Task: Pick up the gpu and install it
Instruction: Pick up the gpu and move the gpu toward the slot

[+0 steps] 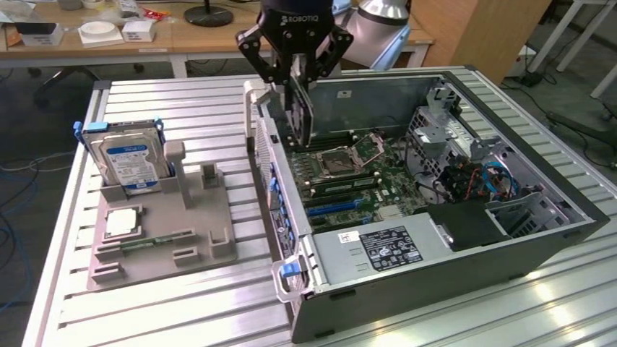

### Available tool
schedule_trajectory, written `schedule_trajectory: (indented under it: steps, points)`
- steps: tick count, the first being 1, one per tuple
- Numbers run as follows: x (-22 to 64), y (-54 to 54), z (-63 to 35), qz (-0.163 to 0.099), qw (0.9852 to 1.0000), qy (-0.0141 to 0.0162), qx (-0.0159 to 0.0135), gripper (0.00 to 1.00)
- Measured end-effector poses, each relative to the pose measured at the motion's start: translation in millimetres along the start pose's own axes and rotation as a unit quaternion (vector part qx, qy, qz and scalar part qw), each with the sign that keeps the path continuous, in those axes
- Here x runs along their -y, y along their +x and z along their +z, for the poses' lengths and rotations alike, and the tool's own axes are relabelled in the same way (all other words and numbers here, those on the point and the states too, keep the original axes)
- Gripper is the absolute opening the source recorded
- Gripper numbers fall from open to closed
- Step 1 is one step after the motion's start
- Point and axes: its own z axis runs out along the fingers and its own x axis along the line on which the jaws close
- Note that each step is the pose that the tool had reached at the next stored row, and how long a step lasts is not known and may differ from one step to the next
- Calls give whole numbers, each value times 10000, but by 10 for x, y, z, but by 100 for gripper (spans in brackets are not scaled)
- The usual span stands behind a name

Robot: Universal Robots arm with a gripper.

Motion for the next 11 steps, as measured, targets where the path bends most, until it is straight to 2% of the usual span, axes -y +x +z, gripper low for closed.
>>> schedule_trajectory:
  steps: [11]
  points:
    - [2,-208,14,28,10000,2,20,27]
